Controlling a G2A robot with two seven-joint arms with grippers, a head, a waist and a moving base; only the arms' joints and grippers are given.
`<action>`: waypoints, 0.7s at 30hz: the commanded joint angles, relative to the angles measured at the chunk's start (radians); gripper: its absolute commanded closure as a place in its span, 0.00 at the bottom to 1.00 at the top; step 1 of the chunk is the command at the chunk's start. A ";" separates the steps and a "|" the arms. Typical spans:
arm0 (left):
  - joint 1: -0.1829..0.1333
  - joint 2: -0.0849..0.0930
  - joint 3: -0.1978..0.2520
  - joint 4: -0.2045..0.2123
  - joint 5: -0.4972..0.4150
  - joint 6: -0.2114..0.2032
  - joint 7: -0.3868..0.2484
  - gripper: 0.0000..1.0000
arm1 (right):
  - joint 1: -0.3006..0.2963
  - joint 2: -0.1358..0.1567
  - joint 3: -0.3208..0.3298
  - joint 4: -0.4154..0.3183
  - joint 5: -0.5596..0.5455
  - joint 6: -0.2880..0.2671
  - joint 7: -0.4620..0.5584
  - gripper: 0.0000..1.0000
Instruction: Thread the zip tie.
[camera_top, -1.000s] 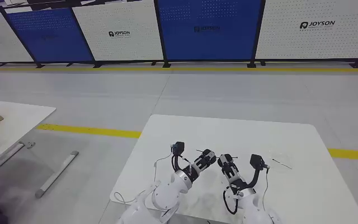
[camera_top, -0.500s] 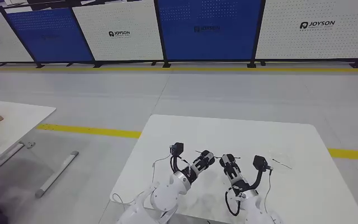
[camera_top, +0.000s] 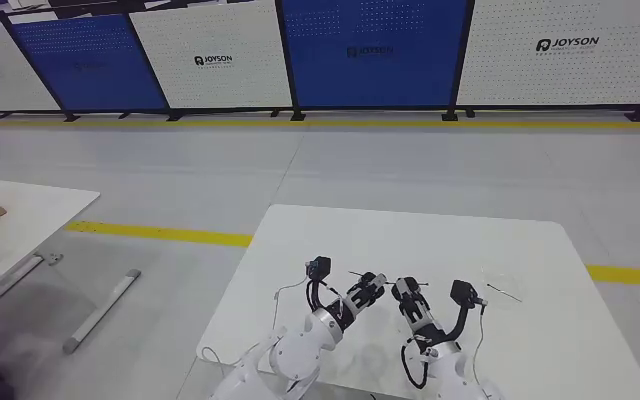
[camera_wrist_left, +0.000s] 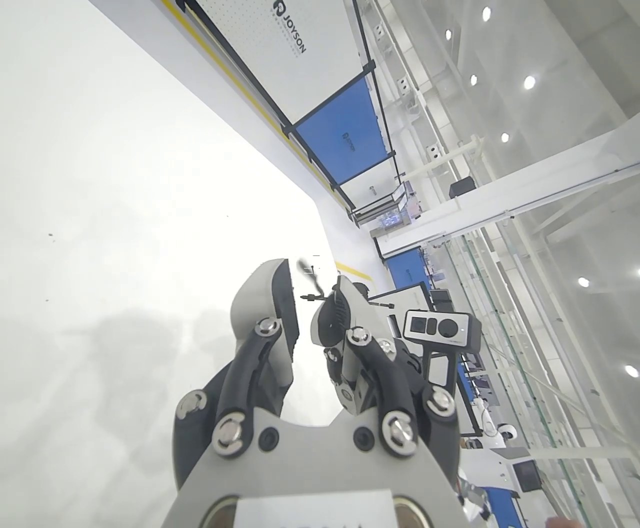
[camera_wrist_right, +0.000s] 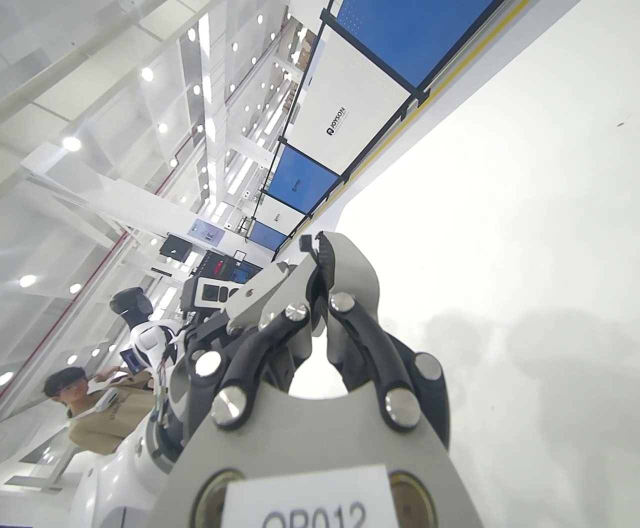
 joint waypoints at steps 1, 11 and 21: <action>-0.001 -0.001 0.001 0.002 0.002 0.000 0.003 0.95 | -0.001 0.000 0.001 0.000 -0.001 -0.003 0.002 1.00; -0.004 -0.003 0.009 0.006 0.004 -0.004 0.000 1.00 | -0.004 0.000 0.007 0.001 0.014 -0.025 0.017 1.00; 0.001 -0.003 0.005 0.003 0.008 -0.014 0.006 1.00 | -0.008 0.001 0.023 0.005 0.057 -0.040 0.036 0.80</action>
